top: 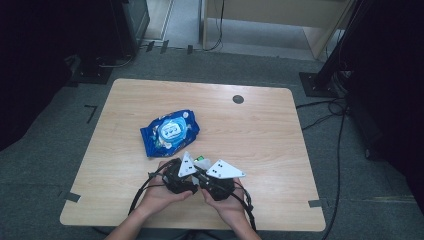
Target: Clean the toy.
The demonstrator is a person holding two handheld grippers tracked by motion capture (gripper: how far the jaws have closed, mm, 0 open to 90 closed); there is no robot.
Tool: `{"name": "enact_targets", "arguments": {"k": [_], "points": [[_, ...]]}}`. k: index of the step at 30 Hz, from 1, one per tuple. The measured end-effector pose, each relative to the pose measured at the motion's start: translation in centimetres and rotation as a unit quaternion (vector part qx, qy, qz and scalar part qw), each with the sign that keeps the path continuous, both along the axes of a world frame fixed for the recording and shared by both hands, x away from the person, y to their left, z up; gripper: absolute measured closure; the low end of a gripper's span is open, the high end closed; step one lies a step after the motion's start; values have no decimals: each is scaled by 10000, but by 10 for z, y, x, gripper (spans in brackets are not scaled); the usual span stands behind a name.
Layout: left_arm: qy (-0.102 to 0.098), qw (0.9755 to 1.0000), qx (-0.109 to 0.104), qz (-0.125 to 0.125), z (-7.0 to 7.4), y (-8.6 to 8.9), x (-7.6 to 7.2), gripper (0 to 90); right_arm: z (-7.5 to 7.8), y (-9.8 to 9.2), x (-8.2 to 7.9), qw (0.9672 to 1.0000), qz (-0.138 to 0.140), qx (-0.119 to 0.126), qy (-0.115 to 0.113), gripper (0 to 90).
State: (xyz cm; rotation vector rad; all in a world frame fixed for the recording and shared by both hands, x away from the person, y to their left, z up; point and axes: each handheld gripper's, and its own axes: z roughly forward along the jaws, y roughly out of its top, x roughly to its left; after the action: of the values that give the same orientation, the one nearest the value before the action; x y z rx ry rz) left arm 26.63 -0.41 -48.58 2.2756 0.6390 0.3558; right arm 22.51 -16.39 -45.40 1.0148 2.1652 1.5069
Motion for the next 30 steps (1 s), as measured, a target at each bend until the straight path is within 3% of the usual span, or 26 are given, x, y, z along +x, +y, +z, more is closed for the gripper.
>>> {"name": "enact_targets", "arguments": {"k": [5, 12, 17, 19, 22, 26, 30], "points": [[-22, 10000, -19, -42, 1, 0, -1, 343, -7, -1, 4, 9999, -9, 51, 98, 882], [-25, 9999, -85, -80, 2, 0, -2, 343, -9, -14, 9, 9997, -231, 55, -43, 881], [-40, 9999, -31, -113, 0, -1, -2, 343, -14, -33, 19, 9973, -732, 25, 9, 882], [-21, 9998, -149, -102, 2, 1, -2, 343, -17, -43, 23, 9948, -1009, -16, 121, 882], [-33, 9998, -186, -82, 5, 4, -1, 343, -17, -55, 25, 9922, -1209, 206, 212, 882], [1, 9999, -153, 14, 2, 6, 2, 343, -5, -52, 18, 9943, -1004, 352, 21, 880], [0, 9999, -156, 25, 2, 5, 2, 343, 5, -31, 6, 9977, -568, 324, -162, 879]]}}
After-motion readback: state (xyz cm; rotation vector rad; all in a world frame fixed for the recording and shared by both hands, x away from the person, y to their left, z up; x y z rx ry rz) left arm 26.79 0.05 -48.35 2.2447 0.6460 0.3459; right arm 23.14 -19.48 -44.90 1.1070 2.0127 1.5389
